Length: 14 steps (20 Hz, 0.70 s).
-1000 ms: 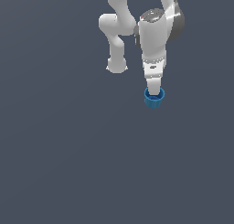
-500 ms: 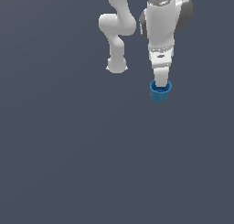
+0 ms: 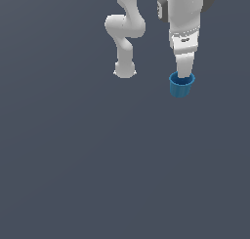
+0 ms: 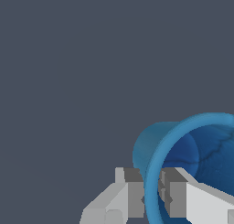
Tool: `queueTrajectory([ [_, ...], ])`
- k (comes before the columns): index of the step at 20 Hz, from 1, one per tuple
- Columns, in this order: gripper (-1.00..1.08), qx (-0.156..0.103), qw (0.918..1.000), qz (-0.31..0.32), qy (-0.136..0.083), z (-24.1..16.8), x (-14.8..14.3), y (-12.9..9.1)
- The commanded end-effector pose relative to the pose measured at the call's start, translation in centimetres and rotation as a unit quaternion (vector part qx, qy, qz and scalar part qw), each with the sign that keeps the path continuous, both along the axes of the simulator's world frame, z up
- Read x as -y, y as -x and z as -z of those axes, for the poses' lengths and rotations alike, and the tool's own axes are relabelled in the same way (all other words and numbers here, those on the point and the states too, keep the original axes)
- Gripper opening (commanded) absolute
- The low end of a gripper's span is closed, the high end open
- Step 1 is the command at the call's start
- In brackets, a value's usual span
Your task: Pick up the object and move it to a goal position.
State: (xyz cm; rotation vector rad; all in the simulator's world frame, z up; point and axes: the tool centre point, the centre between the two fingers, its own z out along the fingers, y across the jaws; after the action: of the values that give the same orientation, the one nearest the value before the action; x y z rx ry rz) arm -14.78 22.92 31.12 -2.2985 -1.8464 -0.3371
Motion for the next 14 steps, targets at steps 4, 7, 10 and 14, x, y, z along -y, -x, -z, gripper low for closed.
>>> queueTrajectory([
  [4,-1.00,0.001,1.0000,0.001,0.000,-3.0,-1.5,0.9],
  [7,-1.00,0.001,1.0000,0.002,0.001,-4.1,-2.0,1.2],
  [10,-1.00,0.001,1.0000,0.002,0.001,-4.9,-2.4,1.5],
  [14,-1.00,0.000,1.0000,0.003,0.002,-5.3,-2.6,1.5],
])
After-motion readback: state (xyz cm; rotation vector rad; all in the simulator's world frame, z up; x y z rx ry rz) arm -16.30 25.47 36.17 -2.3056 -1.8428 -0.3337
